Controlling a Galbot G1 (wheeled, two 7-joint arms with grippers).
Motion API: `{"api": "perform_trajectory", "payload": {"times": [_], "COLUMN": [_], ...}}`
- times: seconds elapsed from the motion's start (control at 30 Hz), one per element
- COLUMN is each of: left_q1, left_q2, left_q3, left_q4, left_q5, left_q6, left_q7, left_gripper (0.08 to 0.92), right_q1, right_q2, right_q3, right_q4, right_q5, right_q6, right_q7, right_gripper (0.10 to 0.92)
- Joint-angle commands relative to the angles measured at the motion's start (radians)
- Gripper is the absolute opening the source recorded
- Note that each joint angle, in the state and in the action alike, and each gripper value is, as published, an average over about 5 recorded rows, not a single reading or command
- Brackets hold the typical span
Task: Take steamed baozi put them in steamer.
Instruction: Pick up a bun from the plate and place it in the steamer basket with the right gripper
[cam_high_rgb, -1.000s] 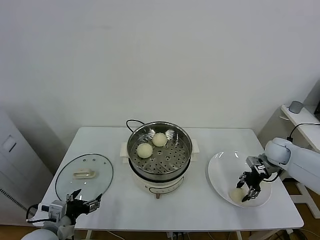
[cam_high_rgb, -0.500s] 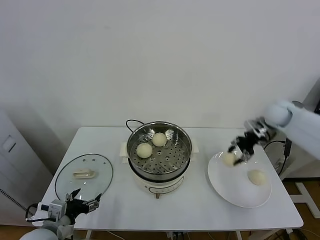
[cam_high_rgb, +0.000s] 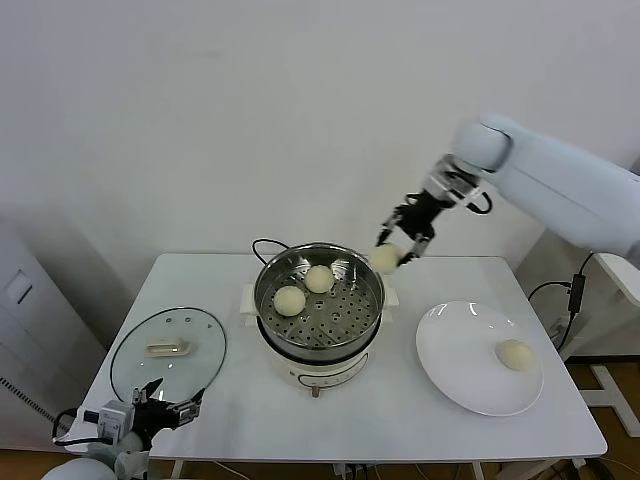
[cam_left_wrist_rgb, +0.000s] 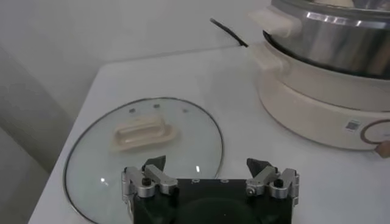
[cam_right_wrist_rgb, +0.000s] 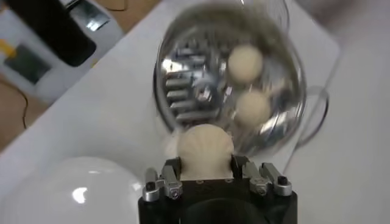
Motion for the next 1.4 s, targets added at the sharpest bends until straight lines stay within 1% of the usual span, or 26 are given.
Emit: {"api": "perform_trajectory", "payload": {"times": [0.03,0.23,0.53,1.13,1.23,1.33,1.4], "left_q1": [-0.001,-0.005,-0.005,-0.006,-0.006,-0.005,-0.005], "left_q2": [-0.003,-0.005,-0.005,0.0,0.0,0.0,0.0], "left_q3": [0.005,0.012,0.013,0.01,0.01,0.009,0.009], "left_q4": [0.001,0.002,0.003,0.012,0.013,0.015,0.015], "left_q5": [0.0,0.0,0.0,-0.001,-0.001,-0.001,-0.001], "left_q6": [-0.001,-0.001,-0.002,-0.006,-0.007,-0.008,-0.009], "left_q7": [0.001,0.002,0.002,0.004,0.004,0.004,0.004], "left_gripper": [0.823,0.823,0.823,0.823,0.823,0.823,0.823], "right_q1": [-0.005,-0.058,-0.161,-0.295,-0.303,-0.308,-0.308], "right_q2": [0.202,0.217,0.25,0.277,0.276,0.275,0.275], "right_q3": [0.004,0.013,0.054,0.099,0.101,0.104,0.107], "right_q4": [0.039,0.117,0.134,0.104,0.105,0.106,0.105], "right_q5": [-0.126,-0.232,-0.373,-0.503,-0.517,-0.529,-0.533], "right_q6": [0.348,0.413,0.428,0.428,0.428,0.428,0.428], "right_q7": [0.006,0.022,0.028,0.049,0.054,0.056,0.057], "right_gripper": [0.523,0.518,0.519,0.518,0.531,0.578,0.625]}}
